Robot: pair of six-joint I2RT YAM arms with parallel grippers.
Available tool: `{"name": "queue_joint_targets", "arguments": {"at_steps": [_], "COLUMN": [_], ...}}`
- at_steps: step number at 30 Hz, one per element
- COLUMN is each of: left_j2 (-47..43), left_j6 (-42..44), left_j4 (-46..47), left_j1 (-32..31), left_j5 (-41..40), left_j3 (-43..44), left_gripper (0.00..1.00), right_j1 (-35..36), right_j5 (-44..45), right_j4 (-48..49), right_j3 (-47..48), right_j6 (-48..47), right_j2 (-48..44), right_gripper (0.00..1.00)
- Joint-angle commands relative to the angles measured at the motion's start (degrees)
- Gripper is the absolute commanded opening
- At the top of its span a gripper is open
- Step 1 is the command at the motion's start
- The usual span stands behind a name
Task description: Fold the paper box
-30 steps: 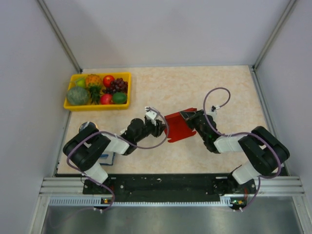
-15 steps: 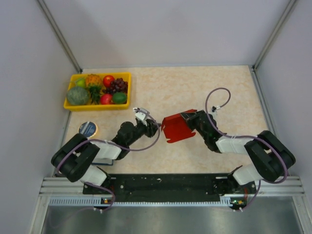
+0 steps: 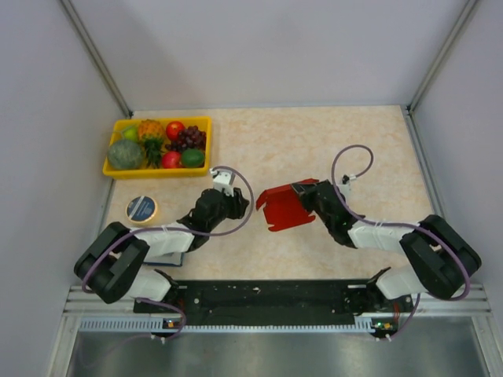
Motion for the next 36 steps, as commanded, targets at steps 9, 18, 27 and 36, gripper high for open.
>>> {"name": "queue_joint_targets", "arguments": {"at_steps": [9,18,27,36], "left_j2": [-6.29,-3.66,0.03,7.67], "left_j6": [-1.92,4.14,16.60,29.44], "left_j4": [4.27,1.02,-6.70,-11.09], "left_j1": [1.16,1.34,1.25,-2.26], "left_j5": [2.10,3.59,16.15,23.54], "left_j3": [-0.81,4.46,16.68,25.73], "left_gripper": [0.54,0.57,0.61,0.61], "right_j1": [1.31,-0.19,-1.86,-1.86], "right_j5": [0.33,-0.73,-7.49,-10.04], "right_j4": [21.56,29.94,19.61,-26.46], "right_j3": [-5.54,-4.92,-2.13,13.79], "right_j6": [-5.48,-8.29,-7.59,-2.14], "right_j2": [13.98,21.63,17.95,7.85], "right_gripper": [0.00,0.00,0.00,0.00]}}
